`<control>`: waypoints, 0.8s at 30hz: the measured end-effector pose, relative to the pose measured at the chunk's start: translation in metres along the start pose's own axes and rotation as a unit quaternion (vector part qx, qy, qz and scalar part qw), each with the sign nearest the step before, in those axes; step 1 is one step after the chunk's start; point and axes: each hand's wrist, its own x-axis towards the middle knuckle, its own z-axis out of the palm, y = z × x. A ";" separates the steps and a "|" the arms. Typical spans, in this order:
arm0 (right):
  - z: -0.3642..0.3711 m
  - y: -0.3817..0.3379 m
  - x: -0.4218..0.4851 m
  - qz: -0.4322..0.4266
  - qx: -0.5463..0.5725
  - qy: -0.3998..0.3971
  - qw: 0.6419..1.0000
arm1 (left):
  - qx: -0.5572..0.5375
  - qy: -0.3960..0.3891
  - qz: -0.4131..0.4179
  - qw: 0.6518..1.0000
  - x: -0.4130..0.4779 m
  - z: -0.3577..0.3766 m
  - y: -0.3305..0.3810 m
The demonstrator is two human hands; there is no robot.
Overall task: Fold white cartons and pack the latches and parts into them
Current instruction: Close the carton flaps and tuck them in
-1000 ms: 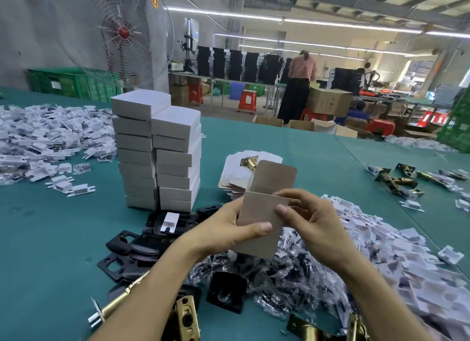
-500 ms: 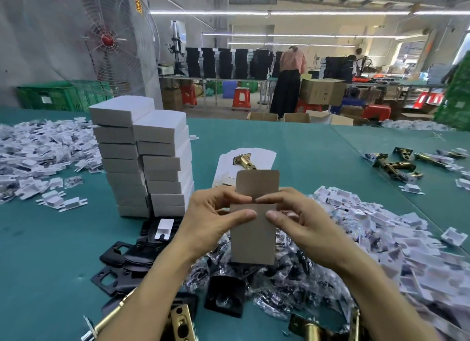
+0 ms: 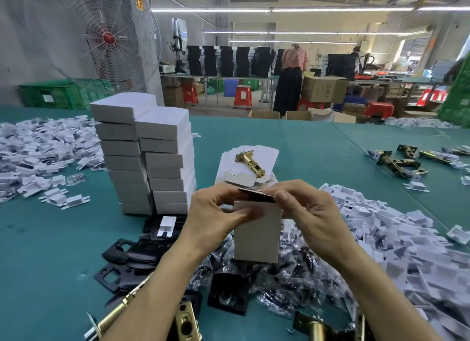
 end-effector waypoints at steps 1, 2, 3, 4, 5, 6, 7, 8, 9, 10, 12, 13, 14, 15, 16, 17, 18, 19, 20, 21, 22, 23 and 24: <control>0.000 0.000 0.001 0.006 0.014 0.010 1.000 | 0.003 -0.006 -0.002 1.000 0.000 0.000 0.001; 0.000 -0.001 0.001 0.014 0.024 0.013 1.000 | -0.001 -0.009 -0.002 1.000 -0.001 0.000 0.002; 0.000 -0.001 0.001 0.024 0.030 0.014 0.999 | -0.014 -0.009 0.001 1.000 -0.001 -0.001 0.003; 0.000 -0.002 0.001 0.033 0.026 0.014 0.999 | -0.032 -0.002 0.005 0.999 -0.001 -0.001 0.004; 0.000 -0.002 0.001 0.039 0.013 0.014 0.999 | -0.055 0.010 0.009 0.998 -0.002 -0.002 0.004; 0.001 -0.002 0.001 0.041 -0.002 0.014 0.999 | -0.076 0.026 0.011 0.997 -0.002 -0.003 0.005; 0.002 -0.003 0.001 0.042 -0.010 0.018 0.999 | -0.091 0.043 0.014 0.995 -0.001 -0.004 0.005; 0.002 -0.004 0.001 0.042 -0.011 0.023 0.999 | -0.099 0.055 0.020 0.993 -0.001 -0.004 0.004; 0.003 -0.004 0.001 0.039 -0.010 0.027 0.999 | -0.104 0.063 0.025 0.992 0.000 -0.003 0.003; 0.003 -0.005 0.001 0.035 -0.011 0.031 0.999 | -0.110 0.069 0.027 0.991 0.000 -0.002 0.004; 0.004 -0.006 0.001 0.025 -0.010 0.043 0.999 | -0.123 0.074 0.021 0.989 0.001 -0.001 0.004; 0.004 -0.007 0.001 0.019 -0.010 0.051 0.998 | -0.128 0.073 0.018 0.989 0.002 -0.001 0.004; 0.004 -0.008 0.001 0.014 -0.017 0.059 0.998 | -0.133 0.069 0.016 0.989 0.002 -0.002 0.005; 0.004 -0.008 0.001 0.008 -0.028 0.064 0.998 | -0.135 0.064 0.016 0.989 0.002 -0.002 0.005; 0.004 -0.008 0.002 0.003 -0.036 0.066 0.997 | -0.135 0.056 0.017 0.989 0.002 -0.003 0.005; 0.004 -0.009 0.002 -0.002 -0.037 0.065 0.997 | -0.132 0.046 0.018 0.990 0.002 -0.003 0.004; 0.004 -0.009 0.002 -0.005 -0.032 0.060 0.998 | -0.132 0.037 0.014 0.991 0.002 -0.003 0.004; 0.004 -0.009 0.002 -0.005 -0.022 0.054 0.998 | -0.134 0.033 0.007 0.990 0.002 -0.004 0.003; 0.004 -0.008 0.002 -0.002 -0.013 0.048 0.999 | -0.143 0.030 -0.004 0.989 0.002 -0.004 0.003; 0.003 -0.008 0.001 -0.002 -0.007 0.041 0.999 | -0.154 0.030 -0.016 0.987 0.002 -0.004 0.003; 0.003 -0.007 0.001 -0.002 -0.006 0.036 0.999 | -0.164 0.030 -0.029 0.986 0.003 -0.004 0.004; 0.002 -0.006 0.001 -0.003 -0.007 0.031 0.999 | -0.174 0.029 -0.038 0.984 0.003 -0.004 0.004; 0.001 -0.006 0.001 -0.003 -0.011 0.025 1.000 | -0.185 0.027 -0.047 0.981 0.003 -0.005 0.004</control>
